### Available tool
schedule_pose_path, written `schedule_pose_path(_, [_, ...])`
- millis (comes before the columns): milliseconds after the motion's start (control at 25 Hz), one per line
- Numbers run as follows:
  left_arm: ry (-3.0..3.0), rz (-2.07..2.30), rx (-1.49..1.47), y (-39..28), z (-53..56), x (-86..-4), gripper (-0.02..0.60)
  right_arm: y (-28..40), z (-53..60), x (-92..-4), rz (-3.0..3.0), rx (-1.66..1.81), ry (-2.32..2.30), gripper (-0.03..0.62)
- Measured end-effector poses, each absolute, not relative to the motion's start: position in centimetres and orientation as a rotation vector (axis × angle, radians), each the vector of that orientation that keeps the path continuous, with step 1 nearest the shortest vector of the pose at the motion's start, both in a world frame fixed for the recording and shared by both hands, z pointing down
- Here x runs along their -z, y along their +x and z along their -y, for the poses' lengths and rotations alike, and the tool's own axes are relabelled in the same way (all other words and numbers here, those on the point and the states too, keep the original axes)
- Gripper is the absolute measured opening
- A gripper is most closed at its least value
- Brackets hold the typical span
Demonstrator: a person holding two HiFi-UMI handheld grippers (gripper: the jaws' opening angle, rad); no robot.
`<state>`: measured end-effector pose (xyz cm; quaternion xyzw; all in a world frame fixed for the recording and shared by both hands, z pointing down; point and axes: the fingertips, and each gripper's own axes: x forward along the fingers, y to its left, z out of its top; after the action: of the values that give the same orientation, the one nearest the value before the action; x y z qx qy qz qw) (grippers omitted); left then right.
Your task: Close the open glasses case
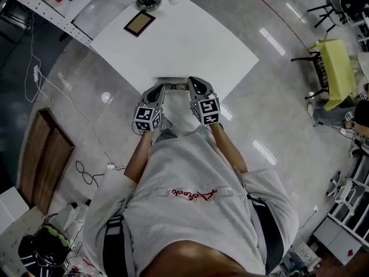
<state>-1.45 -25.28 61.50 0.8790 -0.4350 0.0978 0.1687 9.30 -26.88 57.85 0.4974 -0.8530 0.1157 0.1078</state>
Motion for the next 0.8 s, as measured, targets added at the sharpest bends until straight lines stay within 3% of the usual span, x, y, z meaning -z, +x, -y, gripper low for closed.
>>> schedule_pose_path(800, [2.412, 1.103, -0.386, -2.4, 22.6, -67.2, 0.02, 7.9, 21.9, -65.4, 2.372, -0.572, 1.446, 0.014])
